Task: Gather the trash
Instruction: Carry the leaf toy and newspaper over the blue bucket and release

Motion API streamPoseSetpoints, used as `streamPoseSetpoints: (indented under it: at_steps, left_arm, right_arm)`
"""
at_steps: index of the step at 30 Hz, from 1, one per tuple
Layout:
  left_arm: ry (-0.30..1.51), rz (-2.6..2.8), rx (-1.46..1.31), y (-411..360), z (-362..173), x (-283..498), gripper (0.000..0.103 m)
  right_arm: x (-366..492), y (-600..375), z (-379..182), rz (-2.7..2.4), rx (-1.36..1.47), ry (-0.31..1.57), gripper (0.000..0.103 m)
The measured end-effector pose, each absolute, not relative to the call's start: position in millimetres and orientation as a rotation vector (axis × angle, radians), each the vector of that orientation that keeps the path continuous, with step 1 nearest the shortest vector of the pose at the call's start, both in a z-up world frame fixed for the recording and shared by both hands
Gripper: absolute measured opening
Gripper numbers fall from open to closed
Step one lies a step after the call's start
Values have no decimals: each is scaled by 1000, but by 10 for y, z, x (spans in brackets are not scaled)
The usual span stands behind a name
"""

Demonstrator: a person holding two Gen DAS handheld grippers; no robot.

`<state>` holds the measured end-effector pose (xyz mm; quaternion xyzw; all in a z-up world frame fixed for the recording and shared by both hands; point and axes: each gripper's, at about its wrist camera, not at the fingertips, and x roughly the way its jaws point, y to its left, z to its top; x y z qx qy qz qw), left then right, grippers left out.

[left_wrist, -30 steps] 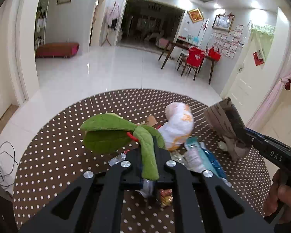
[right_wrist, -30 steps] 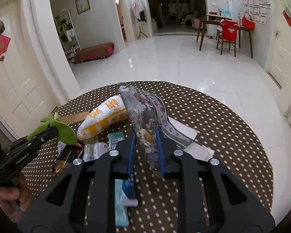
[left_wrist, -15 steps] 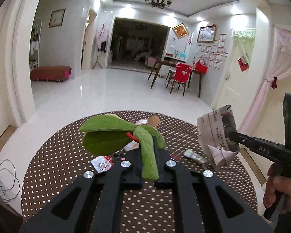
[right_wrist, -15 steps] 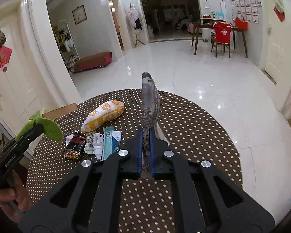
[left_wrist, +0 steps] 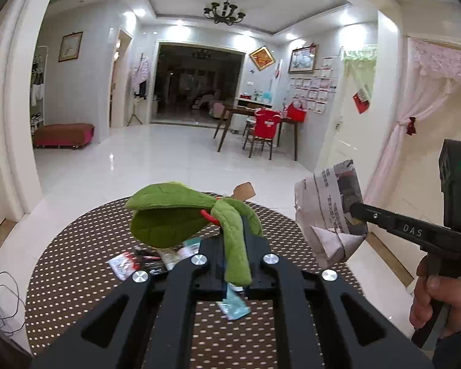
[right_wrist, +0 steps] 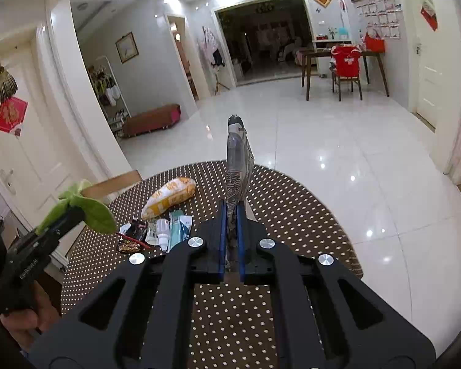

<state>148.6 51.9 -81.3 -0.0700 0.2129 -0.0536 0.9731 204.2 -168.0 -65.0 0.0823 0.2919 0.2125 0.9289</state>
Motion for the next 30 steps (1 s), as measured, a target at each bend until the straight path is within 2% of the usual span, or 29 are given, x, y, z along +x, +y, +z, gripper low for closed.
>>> streamPoseSetpoints:
  at_steps: [16,24,30]
  left_arm:
    - [448,-335,-96,-727,-740,1622,6]
    - [520,-469,-30,-1650,-1003,1757,6]
    - [612,-553,46,-2267,-1344,1925,6]
  right_arm:
    - [1634,-2751,-274,307,215,491,6]
    - [1502,-3510,-445,184,257,508,6]
    - [1468,-4017,-787,98,311,564,6]
